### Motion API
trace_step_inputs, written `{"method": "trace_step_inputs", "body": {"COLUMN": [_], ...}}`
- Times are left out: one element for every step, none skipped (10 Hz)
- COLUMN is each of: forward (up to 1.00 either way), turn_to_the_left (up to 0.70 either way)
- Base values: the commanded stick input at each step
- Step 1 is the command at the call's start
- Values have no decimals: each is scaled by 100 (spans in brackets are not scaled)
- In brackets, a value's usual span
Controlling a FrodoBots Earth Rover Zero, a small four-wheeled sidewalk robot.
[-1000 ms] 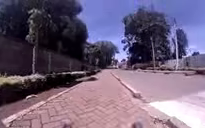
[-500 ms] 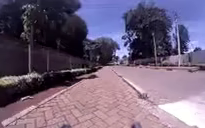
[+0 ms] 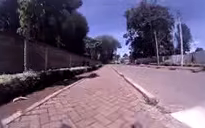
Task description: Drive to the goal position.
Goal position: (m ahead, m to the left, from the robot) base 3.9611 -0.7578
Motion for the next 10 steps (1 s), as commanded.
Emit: {"method": "trace_step_inputs", "body": {"forward": [70,70,70,70,70,70,70,70,70,70], "turn_to_the_left": [0,0,0,0,0,0,0,0,0,0]}}
